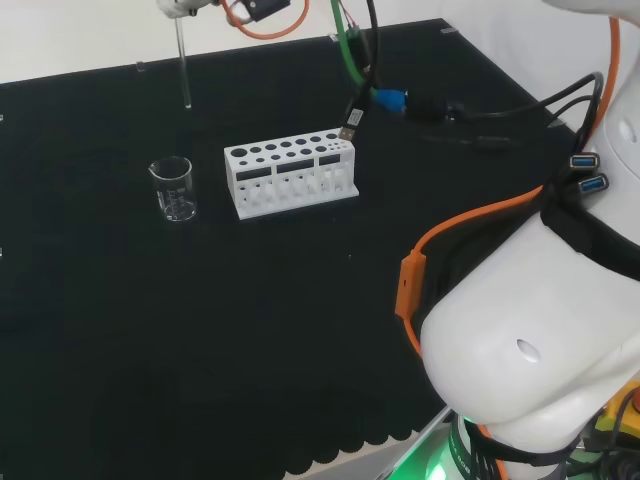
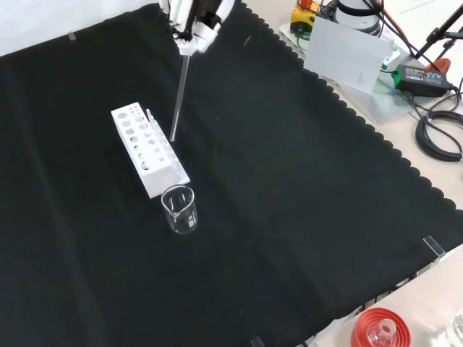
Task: Stir in the beaker to the left of the white test tube rack with the glass rod.
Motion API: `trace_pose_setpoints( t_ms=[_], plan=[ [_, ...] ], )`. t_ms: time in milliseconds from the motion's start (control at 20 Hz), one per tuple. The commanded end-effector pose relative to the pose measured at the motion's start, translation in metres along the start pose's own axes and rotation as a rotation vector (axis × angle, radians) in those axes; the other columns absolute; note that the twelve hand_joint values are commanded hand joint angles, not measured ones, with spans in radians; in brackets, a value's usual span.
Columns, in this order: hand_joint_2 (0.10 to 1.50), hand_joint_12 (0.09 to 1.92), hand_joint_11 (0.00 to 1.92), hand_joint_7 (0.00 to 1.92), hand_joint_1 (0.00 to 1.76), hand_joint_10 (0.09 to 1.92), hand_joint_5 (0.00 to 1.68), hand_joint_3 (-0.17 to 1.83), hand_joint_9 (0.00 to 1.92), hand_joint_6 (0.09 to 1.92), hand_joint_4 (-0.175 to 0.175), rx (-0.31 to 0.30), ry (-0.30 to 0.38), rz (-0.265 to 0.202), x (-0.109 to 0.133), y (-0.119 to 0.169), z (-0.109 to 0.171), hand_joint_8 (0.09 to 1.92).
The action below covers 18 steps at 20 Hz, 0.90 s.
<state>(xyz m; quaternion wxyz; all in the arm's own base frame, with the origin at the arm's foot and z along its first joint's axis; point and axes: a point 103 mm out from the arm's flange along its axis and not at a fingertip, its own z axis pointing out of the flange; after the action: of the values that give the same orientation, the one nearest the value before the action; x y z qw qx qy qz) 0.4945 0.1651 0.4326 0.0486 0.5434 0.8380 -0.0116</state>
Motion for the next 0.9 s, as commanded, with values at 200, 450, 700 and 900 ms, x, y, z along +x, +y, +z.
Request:
trace_pose_setpoints(
  t_ms=[200,450,700,900],
  plan=[
    [1.07,0.67,1.63,1.29,1.31,0.37,1.24,-0.17,1.80,0.57,-0.175,0.008,-0.003,-0.052,0.030,0.005,0.004,0.59],
    [1.07,0.67,1.63,1.29,1.31,0.37,1.24,-0.17,1.80,0.57,-0.175,0.019,-0.002,-0.066,0.037,0.008,0.011,0.58],
    [1.07,0.67,1.63,1.29,1.31,0.37,1.24,-0.17,1.80,0.57,-0.175,0.034,-0.003,-0.073,0.039,0.014,0.020,0.58],
    [1.07,0.67,1.63,1.29,1.31,0.37,1.24,-0.17,1.80,0.57,-0.175,0.046,-0.018,-0.074,0.041,0.020,0.024,0.58]
  ],
)
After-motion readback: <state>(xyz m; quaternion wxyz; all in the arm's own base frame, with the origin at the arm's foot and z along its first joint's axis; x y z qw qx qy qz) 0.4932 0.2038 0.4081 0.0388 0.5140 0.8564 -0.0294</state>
